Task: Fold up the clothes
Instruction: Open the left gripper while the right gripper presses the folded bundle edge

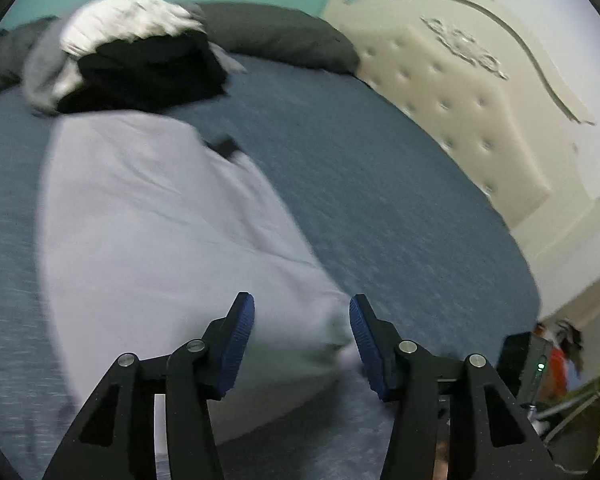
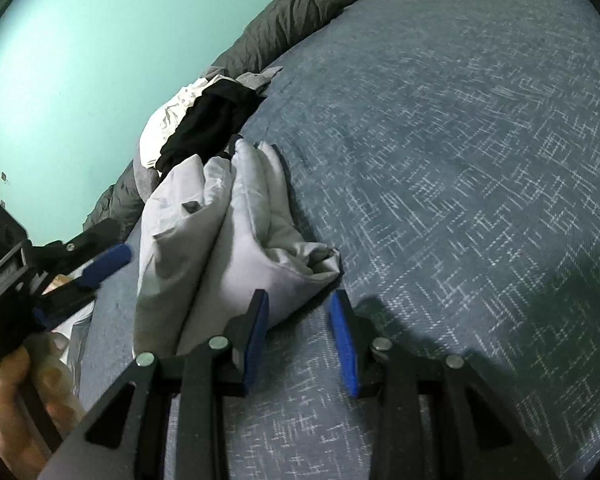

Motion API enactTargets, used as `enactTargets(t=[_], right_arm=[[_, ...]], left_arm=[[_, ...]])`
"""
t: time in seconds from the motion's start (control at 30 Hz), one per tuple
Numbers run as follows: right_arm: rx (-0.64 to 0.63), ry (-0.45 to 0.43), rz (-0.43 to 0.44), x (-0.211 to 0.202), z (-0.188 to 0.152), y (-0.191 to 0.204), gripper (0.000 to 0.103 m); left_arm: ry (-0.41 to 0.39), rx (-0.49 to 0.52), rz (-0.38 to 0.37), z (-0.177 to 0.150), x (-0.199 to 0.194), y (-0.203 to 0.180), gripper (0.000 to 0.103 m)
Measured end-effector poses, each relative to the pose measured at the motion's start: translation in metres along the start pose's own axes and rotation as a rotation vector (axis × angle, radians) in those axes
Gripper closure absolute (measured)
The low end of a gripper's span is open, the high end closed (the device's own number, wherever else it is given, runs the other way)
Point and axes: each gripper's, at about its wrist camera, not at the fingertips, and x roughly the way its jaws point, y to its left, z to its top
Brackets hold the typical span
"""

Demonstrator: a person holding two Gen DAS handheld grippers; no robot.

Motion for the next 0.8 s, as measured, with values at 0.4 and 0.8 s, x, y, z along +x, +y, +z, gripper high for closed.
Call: enactTargets(t=[0.4,0.8], right_arm=[[-0.069,-0.105,0.117,-0.009,0.013,0.041,0.046],[-0.137,-0.006,0.115,0.046,0.019,0.066,0.064]], left_arm=[[0.054,-0.057,0.226,-0.034,-0.001,0.075,0.049],[0.069,-0.016,0.24,-0.059,0.004,0.08,0.049]])
